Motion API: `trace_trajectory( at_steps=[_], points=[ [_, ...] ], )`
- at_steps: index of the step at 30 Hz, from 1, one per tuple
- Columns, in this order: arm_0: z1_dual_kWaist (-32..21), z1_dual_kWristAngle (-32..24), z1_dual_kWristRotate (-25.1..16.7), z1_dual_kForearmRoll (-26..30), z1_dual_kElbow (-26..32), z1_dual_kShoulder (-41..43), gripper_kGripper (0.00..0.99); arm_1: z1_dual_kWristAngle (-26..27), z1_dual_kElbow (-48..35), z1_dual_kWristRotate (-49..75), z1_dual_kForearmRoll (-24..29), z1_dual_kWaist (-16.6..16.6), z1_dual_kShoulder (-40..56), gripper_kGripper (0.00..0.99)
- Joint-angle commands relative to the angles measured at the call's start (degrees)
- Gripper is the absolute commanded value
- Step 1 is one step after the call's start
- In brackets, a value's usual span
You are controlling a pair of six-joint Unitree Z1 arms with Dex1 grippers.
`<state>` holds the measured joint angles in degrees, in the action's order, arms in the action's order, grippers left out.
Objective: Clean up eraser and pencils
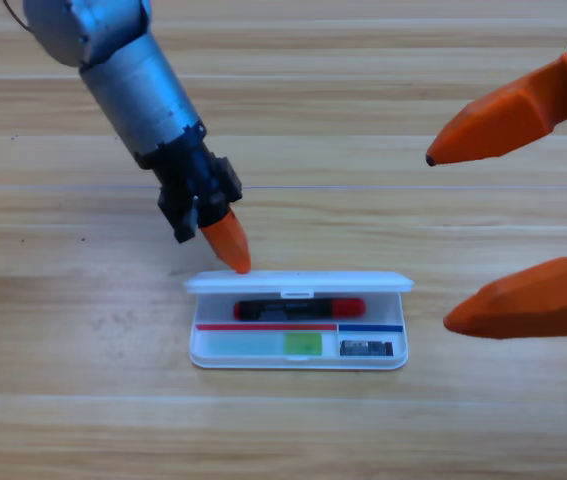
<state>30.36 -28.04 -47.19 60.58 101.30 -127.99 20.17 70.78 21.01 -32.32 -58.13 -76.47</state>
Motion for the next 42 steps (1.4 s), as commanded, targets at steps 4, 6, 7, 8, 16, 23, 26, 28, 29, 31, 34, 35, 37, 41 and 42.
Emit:
trace_trajectory(
  at_steps=[4, 6, 7, 8, 16, 23, 26, 28, 29, 31, 34, 35, 37, 41, 42],
  points=[
    [4.09, 4.75, 2.54, -2.31, -1.64, 0.11, 0.000, 1.18, -1.26, -0.89, 1.12, -0.41, -2.89, 0.990],
    [4.80, 5.63, 3.25, -2.75, -1.72, 0.11, 0.000, 1.18, -1.17, -0.89, 1.12, -0.41, -2.89, 0.990],
    [5.15, 6.07, 3.51, -3.01, -1.72, 0.11, 0.000, 1.18, -1.17, -0.97, 1.12, -0.32, -2.89, 0.990],
    [5.50, 6.25, 3.86, -3.10, -1.72, 0.11, 0.000, 1.18, -1.17, -0.97, 1.12, -0.32, -2.89, 0.990],
    [7.87, 7.92, 5.53, -3.45, -1.99, 0.55, 0.000, 1.18, -1.09, -0.97, 1.03, -0.32, -3.42, 0.990],
    [9.37, 9.15, 6.41, -3.71, -1.99, 0.72, 0.000, 1.18, -1.00, -1.06, 0.94, -0.41, -3.51, 0.990],
    [9.63, 9.32, 6.59, -3.71, -2.43, 0.81, 0.000, 1.18, -1.00, -1.06, 0.86, -0.32, -3.51, 0.990],
    [9.72, 9.32, 6.59, -4.06, -3.04, 0.90, 0.000, 1.18, -1.00, -1.06, 0.86, -0.41, -3.51, 0.990],
    [9.81, 9.32, 6.59, -4.33, -3.48, 1.08, 0.000, 1.18, -1.00, -1.06, 0.86, -0.32, -3.51, 0.990],
    [9.81, 9.41, 6.67, -5.30, -4.80, 1.34, 0.000, 1.18, -1.00, -1.06, 0.86, -0.32, -3.59, 0.990],
    [9.81, 9.41, 6.59, -6.35, -6.29, 1.52, 0.000, 1.18, -0.91, -1.06, 0.86, -0.32, -3.59, 0.990],
    [9.81, 9.50, 6.59, -6.79, -6.82, 1.60, 0.000, 1.18, -0.91, -1.06, 0.86, -0.32, -3.68, 0.990],
    [9.81, 9.59, 6.59, -7.32, -7.61, 1.60, 0.000, 1.18, -0.91, -1.06, 0.86, -0.41, -3.68, 0.990],
    [9.81, 9.76, 6.50, -8.72, -9.37, 1.78, 0.000, 1.18, -0.91, -1.15, 0.86, -0.32, -3.68, 0.990],
    [9.81, 9.76, 6.50, -9.25, -9.90, 1.78, 0.000, 1.18, -0.91, -1.15, 0.86, -0.32, -3.68, 0.990]
  ],
)
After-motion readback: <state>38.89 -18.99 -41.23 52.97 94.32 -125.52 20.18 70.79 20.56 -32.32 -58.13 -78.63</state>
